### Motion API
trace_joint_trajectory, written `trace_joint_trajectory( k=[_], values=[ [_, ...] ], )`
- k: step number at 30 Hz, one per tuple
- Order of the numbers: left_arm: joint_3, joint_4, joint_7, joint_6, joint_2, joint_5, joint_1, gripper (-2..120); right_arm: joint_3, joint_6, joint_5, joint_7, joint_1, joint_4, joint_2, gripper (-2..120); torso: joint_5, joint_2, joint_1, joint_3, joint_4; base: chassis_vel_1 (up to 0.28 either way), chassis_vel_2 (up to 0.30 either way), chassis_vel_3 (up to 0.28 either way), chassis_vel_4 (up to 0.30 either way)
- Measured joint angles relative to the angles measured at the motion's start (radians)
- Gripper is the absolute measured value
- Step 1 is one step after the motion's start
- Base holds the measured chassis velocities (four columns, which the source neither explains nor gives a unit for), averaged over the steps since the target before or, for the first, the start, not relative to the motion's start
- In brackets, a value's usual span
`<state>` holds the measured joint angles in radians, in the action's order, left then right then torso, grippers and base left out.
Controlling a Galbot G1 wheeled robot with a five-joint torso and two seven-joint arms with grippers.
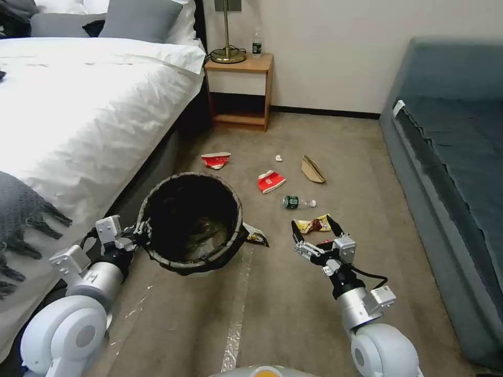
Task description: Pick up the trash can from the floor.
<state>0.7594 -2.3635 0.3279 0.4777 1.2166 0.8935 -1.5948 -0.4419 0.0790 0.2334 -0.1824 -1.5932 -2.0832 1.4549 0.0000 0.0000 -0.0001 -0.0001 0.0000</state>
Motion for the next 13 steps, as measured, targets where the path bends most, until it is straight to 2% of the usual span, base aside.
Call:
trace_joint_trajectory(
  k=[13],
  values=[
    [-0.001, -0.016, 0.007, 0.001, 0.001, -0.001, -0.008, 7, 0.003, 0.004, -0.005, 0.0, -0.005, -0.001, 0.004, 100, 0.0, 0.0, 0.0, 0.0, 0.0, 0.0, 0.0, 0.0, 0.0]
  ],
)
